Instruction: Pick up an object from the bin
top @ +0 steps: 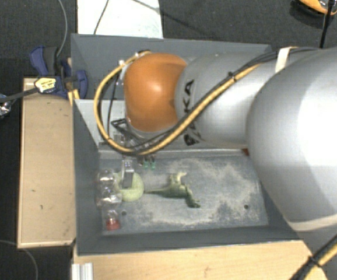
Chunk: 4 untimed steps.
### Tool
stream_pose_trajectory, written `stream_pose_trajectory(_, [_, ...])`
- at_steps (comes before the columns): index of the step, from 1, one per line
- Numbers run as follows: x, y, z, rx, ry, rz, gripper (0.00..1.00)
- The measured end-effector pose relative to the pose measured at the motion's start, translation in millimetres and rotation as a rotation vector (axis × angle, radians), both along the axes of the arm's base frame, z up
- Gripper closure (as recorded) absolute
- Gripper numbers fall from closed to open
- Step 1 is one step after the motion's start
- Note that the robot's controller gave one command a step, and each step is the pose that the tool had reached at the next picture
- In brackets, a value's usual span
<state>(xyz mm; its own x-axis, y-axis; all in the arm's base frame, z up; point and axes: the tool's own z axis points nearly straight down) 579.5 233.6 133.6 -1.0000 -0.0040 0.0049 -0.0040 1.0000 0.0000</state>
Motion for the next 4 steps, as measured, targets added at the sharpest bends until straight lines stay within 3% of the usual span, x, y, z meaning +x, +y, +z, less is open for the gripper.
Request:
stream_pose_trajectory(1, [1.8, -1, 5, 0.002, -0.007, -0.004, 0.00])
stream_pose_trajectory(2, [-26.3, -19, -26, 0.004, -0.009, -0.005, 0.00])
stream_pose_trajectory(3, [-41.8, -38, -61, 0.005, -0.010, -0.090, 1.00])
stream_pose_trajectory(4, [-41.8, -38, -61, 0.005, -0.010, -0.092, 1.00])
